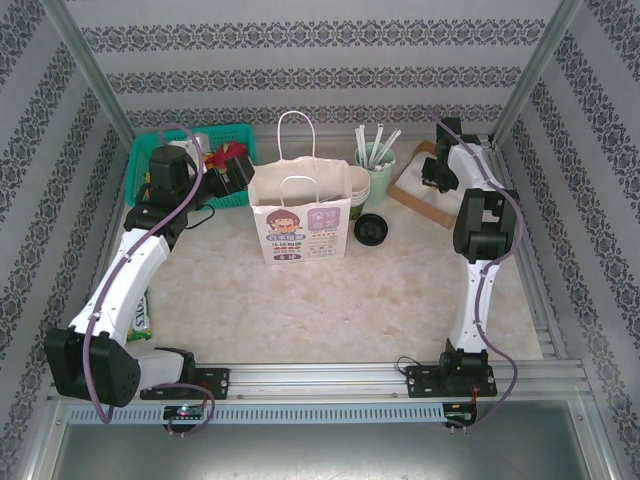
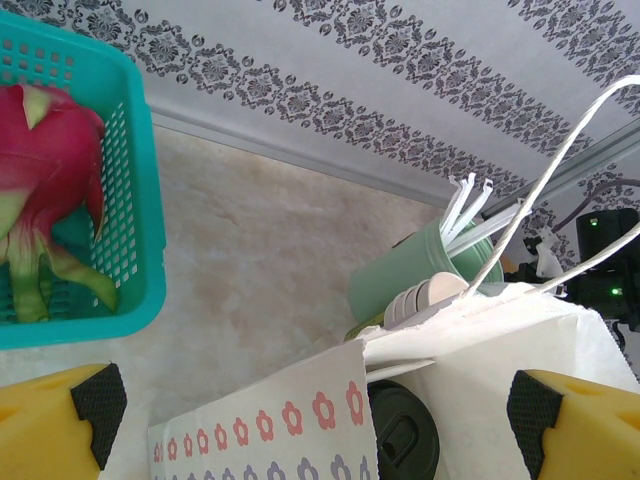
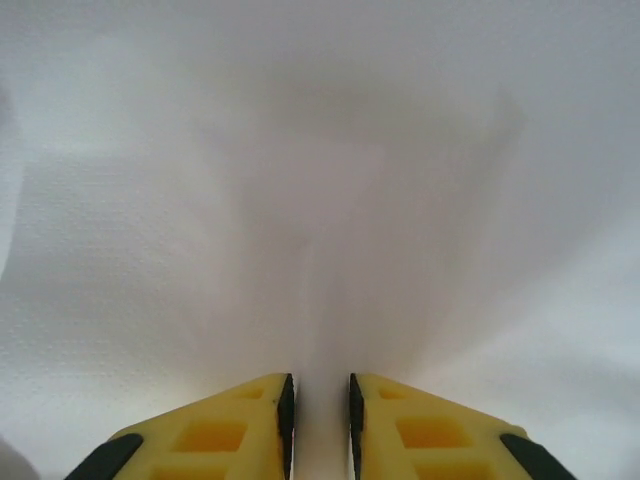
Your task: Pack the takeout coffee
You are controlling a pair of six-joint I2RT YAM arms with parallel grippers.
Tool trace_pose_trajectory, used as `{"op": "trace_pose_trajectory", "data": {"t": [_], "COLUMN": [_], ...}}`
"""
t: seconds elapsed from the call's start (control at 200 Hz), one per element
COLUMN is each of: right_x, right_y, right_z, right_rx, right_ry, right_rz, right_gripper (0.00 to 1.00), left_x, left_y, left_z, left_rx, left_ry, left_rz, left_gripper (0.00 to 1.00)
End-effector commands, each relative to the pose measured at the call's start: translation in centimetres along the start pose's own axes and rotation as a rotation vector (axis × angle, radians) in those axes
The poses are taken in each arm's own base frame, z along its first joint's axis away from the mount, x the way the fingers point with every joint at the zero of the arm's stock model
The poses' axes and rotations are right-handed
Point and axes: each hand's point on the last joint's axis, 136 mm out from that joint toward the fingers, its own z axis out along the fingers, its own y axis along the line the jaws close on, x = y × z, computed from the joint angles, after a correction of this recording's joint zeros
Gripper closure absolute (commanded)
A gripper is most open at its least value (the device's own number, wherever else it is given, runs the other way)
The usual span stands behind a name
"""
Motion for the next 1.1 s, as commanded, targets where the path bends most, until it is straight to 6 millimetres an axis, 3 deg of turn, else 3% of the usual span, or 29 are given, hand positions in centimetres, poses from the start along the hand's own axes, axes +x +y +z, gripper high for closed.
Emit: {"op": "trace_pose_trajectory", "data": {"t": [0.0, 0.16, 0.52, 0.749, 0.869, 1.099], "right_x": [-0.2, -0.2, -3.0, -3.3, -3.3, -3.1], "right_y": [0.6, 0.5, 1.2, 1.1, 2.0, 3.4], "right_z": [-1.7, -2.1, -9.2, -10.8, -11.6, -17.1], "right_rx": [-0.010, -0.010, -0.113, -0.128, -0.188, -0.334], "right_ry": [-0.029, -0.038, -0.327, -0.385, -0.417, -0.575], "right_rz": [-0.013, -0.012, -0.016, -0.012, -0.028, -0.046], "right_gripper": [0.87, 1.00, 1.00, 1.00, 1.00, 1.00], "left_x": [-0.9, -0.9, -1.9, -2.4, -2.4, -3.6], "left_y": [-0.3, -0.2, -0.8, -1.5, -1.7, -2.9], "left_z": [-0.3, -0.3, -0.9, -1.3, -1.3, -2.2], "left_rx": [0.019, 0.015, 0.021, 0.043, 0.058, 0.079], "left_ry": [-0.042, -0.042, -0.073, -0.088, -0.086, -0.107], "left_rz": [0.005, 0.006, 0.036, 0.062, 0.065, 0.105], "left_gripper": [0.00, 0.00, 0.00, 0.00, 0.00, 0.00]}}
